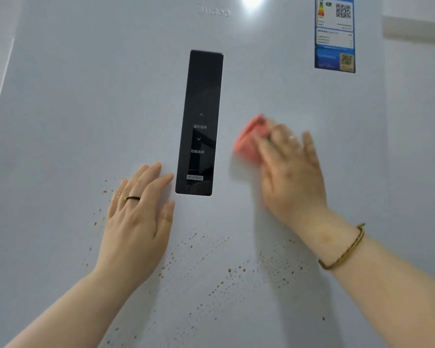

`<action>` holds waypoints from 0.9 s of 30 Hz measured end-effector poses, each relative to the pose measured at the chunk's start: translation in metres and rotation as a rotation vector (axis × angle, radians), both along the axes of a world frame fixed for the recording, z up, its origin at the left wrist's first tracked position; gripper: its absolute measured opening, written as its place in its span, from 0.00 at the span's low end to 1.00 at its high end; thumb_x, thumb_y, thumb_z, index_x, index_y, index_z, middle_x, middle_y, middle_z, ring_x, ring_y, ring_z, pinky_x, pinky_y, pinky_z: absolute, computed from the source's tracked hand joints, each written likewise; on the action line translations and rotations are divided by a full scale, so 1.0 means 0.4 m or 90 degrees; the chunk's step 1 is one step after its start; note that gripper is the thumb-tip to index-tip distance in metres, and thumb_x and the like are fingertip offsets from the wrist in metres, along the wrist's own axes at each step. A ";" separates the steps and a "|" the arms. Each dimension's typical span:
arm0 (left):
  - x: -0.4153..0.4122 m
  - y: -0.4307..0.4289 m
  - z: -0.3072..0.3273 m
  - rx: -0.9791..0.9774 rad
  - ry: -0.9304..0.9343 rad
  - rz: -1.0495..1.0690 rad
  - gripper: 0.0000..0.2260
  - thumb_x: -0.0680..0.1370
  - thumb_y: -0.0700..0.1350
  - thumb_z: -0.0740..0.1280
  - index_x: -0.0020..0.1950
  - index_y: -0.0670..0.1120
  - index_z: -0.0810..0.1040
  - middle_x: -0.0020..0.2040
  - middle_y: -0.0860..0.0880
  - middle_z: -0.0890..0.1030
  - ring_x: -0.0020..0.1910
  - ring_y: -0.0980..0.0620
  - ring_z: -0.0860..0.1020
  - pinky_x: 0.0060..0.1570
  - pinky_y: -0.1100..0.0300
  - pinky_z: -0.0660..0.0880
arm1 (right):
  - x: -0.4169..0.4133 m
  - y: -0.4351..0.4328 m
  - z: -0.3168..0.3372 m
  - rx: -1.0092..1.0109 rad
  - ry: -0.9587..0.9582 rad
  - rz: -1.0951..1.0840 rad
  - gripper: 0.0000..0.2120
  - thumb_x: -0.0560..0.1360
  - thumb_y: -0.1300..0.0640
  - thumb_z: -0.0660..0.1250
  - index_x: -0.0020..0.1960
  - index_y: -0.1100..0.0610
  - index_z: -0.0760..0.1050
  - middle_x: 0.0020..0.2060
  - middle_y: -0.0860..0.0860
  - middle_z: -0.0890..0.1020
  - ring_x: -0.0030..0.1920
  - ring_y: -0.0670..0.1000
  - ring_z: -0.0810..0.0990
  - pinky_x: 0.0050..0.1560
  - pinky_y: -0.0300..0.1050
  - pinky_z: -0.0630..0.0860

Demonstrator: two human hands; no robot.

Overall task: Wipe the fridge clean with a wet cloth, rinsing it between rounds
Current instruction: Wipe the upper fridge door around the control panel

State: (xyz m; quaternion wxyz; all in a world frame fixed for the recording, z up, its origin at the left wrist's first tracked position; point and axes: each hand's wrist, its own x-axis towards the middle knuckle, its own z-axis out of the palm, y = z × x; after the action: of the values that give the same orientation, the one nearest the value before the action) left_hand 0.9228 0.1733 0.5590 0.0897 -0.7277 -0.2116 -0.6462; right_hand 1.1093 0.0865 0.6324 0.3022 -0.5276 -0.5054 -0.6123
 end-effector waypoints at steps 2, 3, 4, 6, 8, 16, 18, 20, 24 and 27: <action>0.005 -0.001 0.000 0.004 -0.015 0.006 0.27 0.74 0.54 0.48 0.66 0.44 0.70 0.66 0.56 0.60 0.68 0.63 0.53 0.64 0.77 0.38 | -0.006 0.015 -0.006 0.042 0.094 0.029 0.25 0.75 0.56 0.50 0.71 0.58 0.63 0.71 0.58 0.64 0.71 0.59 0.62 0.70 0.44 0.38; 0.007 -0.001 -0.001 0.004 -0.020 0.006 0.27 0.74 0.55 0.47 0.67 0.44 0.69 0.67 0.56 0.61 0.67 0.66 0.52 0.64 0.77 0.37 | -0.019 0.021 -0.037 0.033 0.051 0.037 0.24 0.75 0.56 0.51 0.70 0.58 0.63 0.70 0.59 0.66 0.71 0.59 0.62 0.71 0.45 0.39; 0.009 0.000 -0.001 0.003 -0.020 0.005 0.28 0.73 0.55 0.47 0.67 0.44 0.69 0.68 0.55 0.63 0.66 0.67 0.51 0.64 0.77 0.37 | -0.024 0.028 -0.079 0.007 -0.035 0.039 0.24 0.74 0.57 0.52 0.69 0.58 0.64 0.68 0.59 0.69 0.69 0.58 0.63 0.70 0.48 0.42; 0.011 0.000 -0.003 0.004 -0.020 0.011 0.28 0.73 0.56 0.47 0.67 0.44 0.69 0.70 0.49 0.65 0.67 0.66 0.52 0.65 0.75 0.38 | -0.021 0.034 -0.163 -0.094 -0.211 0.040 0.23 0.71 0.59 0.54 0.67 0.56 0.63 0.66 0.56 0.72 0.68 0.55 0.63 0.70 0.51 0.48; 0.012 -0.003 -0.002 0.008 -0.012 0.021 0.29 0.72 0.57 0.48 0.67 0.44 0.69 0.71 0.47 0.65 0.67 0.65 0.52 0.65 0.75 0.37 | 0.003 0.008 -0.173 -0.172 -0.313 0.029 0.23 0.71 0.60 0.55 0.66 0.54 0.63 0.66 0.53 0.72 0.68 0.52 0.64 0.70 0.51 0.50; 0.027 -0.009 -0.010 0.022 -0.014 0.033 0.29 0.73 0.57 0.49 0.68 0.43 0.67 0.72 0.44 0.63 0.68 0.64 0.50 0.64 0.77 0.33 | 0.162 -0.082 -0.078 0.053 0.045 0.008 0.24 0.72 0.59 0.52 0.68 0.60 0.66 0.67 0.62 0.69 0.68 0.59 0.65 0.71 0.41 0.41; 0.034 -0.011 -0.013 0.022 -0.017 0.036 0.29 0.73 0.57 0.50 0.69 0.42 0.66 0.72 0.43 0.63 0.69 0.59 0.50 0.64 0.76 0.32 | 0.161 -0.071 -0.159 -0.003 -0.044 0.023 0.24 0.73 0.59 0.52 0.69 0.55 0.62 0.68 0.60 0.67 0.72 0.54 0.57 0.72 0.46 0.45; 0.037 -0.012 -0.012 0.027 -0.018 0.039 0.29 0.73 0.57 0.50 0.69 0.42 0.66 0.72 0.43 0.63 0.69 0.56 0.50 0.65 0.75 0.32 | 0.165 -0.069 -0.240 -0.103 -0.233 0.020 0.20 0.77 0.59 0.47 0.69 0.52 0.61 0.69 0.54 0.64 0.75 0.48 0.50 0.73 0.48 0.47; 0.036 -0.011 -0.012 0.028 -0.017 0.046 0.28 0.73 0.57 0.50 0.69 0.43 0.66 0.72 0.42 0.63 0.70 0.55 0.50 0.65 0.75 0.32 | 0.232 -0.107 -0.215 -0.123 -0.314 -0.002 0.19 0.80 0.57 0.44 0.68 0.51 0.62 0.75 0.47 0.55 0.75 0.47 0.49 0.73 0.48 0.48; 0.042 -0.009 -0.013 0.029 -0.021 0.051 0.28 0.73 0.57 0.51 0.68 0.43 0.66 0.72 0.42 0.63 0.70 0.54 0.50 0.65 0.74 0.32 | 0.260 -0.126 -0.151 0.012 -0.092 0.032 0.20 0.77 0.60 0.50 0.68 0.50 0.62 0.73 0.51 0.59 0.74 0.48 0.52 0.73 0.42 0.43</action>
State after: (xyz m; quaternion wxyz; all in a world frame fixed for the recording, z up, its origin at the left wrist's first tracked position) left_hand 0.9396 0.1696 0.5537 0.1284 -0.7059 -0.2272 -0.6585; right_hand 1.2131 0.0362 0.5718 0.2853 -0.4665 -0.5329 -0.6457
